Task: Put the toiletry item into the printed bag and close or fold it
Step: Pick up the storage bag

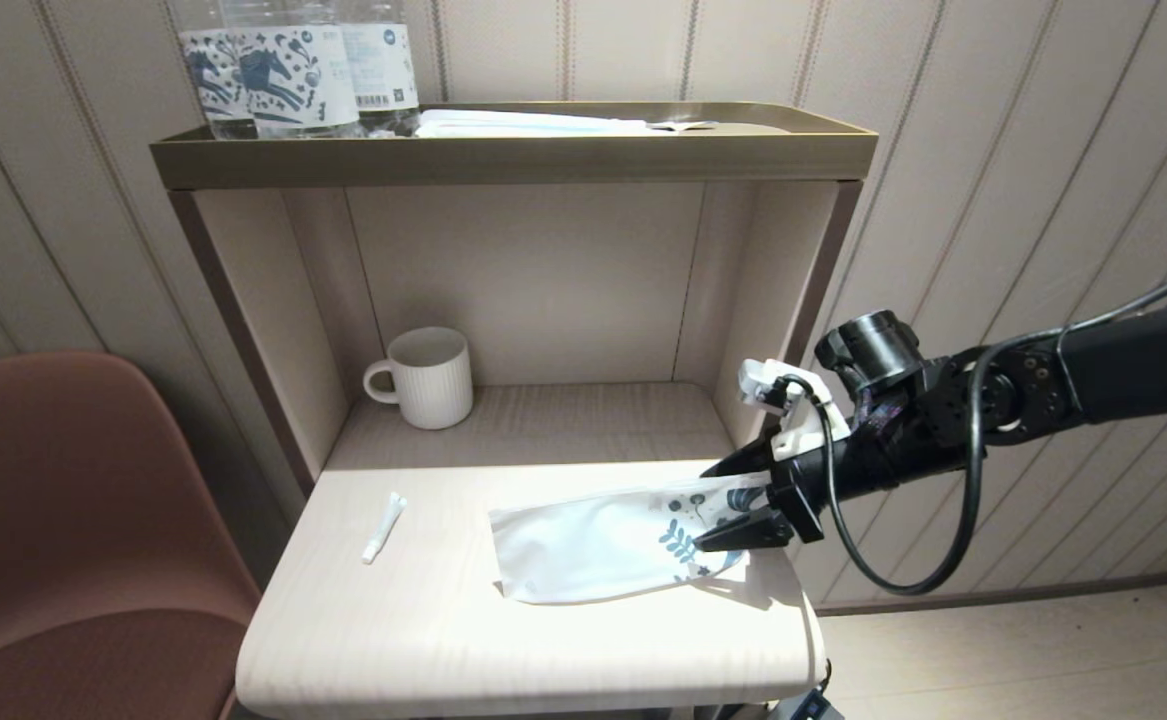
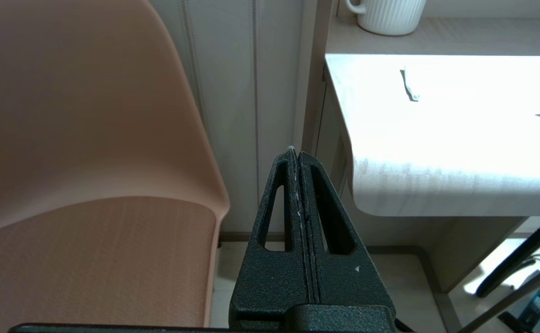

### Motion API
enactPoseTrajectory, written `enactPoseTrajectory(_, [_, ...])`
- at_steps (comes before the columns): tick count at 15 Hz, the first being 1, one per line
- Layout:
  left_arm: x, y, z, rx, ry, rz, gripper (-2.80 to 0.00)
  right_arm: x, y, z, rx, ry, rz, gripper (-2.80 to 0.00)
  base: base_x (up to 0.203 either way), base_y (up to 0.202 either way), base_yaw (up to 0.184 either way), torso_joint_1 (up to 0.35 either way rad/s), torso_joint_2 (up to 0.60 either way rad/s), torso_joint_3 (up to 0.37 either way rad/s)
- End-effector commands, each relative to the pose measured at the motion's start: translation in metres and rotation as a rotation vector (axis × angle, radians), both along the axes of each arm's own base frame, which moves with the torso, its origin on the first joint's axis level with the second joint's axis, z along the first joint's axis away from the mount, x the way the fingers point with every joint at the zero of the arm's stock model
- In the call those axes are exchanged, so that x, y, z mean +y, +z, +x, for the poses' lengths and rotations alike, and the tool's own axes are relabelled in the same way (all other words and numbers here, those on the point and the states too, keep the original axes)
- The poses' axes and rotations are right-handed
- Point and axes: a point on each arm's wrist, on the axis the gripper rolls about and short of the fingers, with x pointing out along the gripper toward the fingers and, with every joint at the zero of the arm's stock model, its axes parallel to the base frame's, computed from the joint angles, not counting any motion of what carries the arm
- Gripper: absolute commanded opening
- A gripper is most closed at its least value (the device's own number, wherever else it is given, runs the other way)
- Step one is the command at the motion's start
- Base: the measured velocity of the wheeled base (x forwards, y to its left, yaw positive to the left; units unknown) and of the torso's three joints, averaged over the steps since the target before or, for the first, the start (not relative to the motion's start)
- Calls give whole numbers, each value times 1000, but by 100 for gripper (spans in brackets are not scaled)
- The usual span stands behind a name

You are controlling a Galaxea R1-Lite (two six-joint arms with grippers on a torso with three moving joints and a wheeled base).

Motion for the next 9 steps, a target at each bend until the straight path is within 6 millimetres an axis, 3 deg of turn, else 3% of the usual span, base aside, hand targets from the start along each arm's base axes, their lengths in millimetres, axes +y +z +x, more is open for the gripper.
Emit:
enactPoseTrajectory(1, [0,0,0,-1,2,0,-280,0,0,-1,1,4,2,0,0,0,0,0,0,0])
enactPoseTrajectory(9, [0,0,0,-1,2,0,-280,2,-2,1,-8,16,13,0,0,0,0,0,0,0])
